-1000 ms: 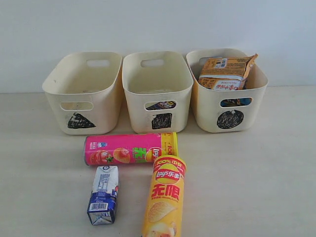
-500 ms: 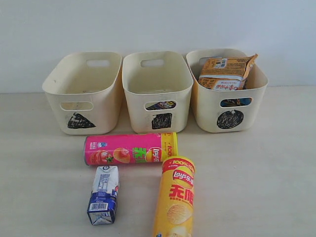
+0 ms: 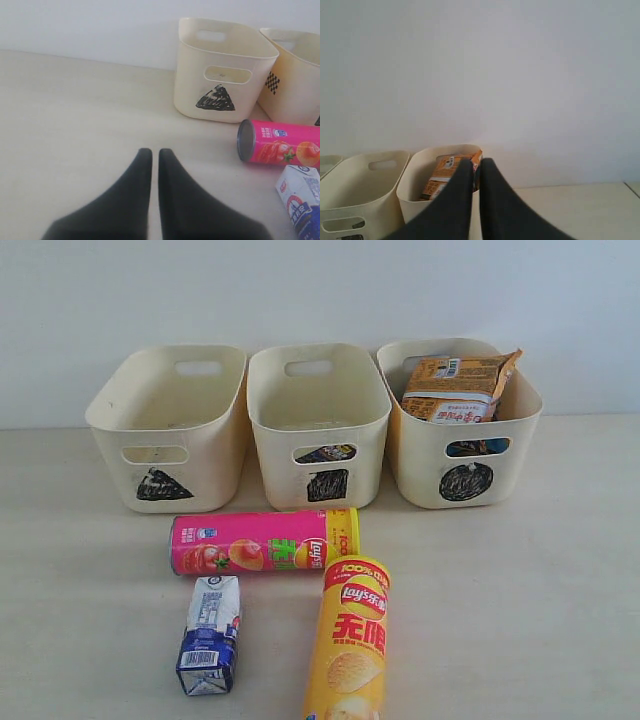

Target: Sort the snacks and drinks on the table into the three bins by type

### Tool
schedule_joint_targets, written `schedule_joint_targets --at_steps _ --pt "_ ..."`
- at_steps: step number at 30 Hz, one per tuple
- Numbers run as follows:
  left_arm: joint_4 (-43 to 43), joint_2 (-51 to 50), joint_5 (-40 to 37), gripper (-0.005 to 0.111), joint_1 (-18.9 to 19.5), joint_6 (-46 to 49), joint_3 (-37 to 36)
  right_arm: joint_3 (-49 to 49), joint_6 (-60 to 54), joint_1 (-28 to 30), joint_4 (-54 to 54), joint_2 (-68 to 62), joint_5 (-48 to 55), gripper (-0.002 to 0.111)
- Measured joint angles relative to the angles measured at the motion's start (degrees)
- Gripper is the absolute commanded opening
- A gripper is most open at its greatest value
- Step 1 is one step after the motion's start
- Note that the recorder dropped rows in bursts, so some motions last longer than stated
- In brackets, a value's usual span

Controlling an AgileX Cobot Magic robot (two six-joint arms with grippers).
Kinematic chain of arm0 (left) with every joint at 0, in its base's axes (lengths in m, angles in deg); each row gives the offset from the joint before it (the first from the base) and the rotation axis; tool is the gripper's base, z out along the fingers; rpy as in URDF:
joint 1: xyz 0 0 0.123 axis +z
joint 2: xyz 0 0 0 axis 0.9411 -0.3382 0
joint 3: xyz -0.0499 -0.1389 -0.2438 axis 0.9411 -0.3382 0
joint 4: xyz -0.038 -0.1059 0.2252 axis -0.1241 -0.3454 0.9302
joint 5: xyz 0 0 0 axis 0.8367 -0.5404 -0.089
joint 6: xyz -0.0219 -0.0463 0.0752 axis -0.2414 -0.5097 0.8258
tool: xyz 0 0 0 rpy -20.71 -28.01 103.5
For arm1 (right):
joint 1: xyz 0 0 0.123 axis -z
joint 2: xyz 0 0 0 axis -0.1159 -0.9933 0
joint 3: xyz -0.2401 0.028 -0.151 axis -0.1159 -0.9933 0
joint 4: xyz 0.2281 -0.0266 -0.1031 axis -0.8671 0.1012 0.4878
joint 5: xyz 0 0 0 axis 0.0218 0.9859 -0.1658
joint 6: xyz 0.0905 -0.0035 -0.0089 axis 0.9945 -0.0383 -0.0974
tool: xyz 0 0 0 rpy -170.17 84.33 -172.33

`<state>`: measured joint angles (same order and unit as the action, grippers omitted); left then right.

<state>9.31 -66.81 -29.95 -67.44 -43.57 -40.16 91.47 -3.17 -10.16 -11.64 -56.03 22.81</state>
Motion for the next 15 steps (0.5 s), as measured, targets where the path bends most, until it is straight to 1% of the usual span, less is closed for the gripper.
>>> schedule_joint_targets --at_steps 7,11,15 --pt "0.0 0.0 0.0 0.004 0.0 0.0 0.0 0.0 0.0 0.0 0.0 0.0 1.2 0.002" --pt "0.0 0.0 0.0 0.004 0.0 0.0 0.0 0.0 -3.7 0.2 0.1 1.2 10.9 0.002" --pt "0.0 0.0 0.0 0.004 0.0 0.0 0.0 -0.1 -10.0 0.3 0.1 3.0 12.8 0.002"
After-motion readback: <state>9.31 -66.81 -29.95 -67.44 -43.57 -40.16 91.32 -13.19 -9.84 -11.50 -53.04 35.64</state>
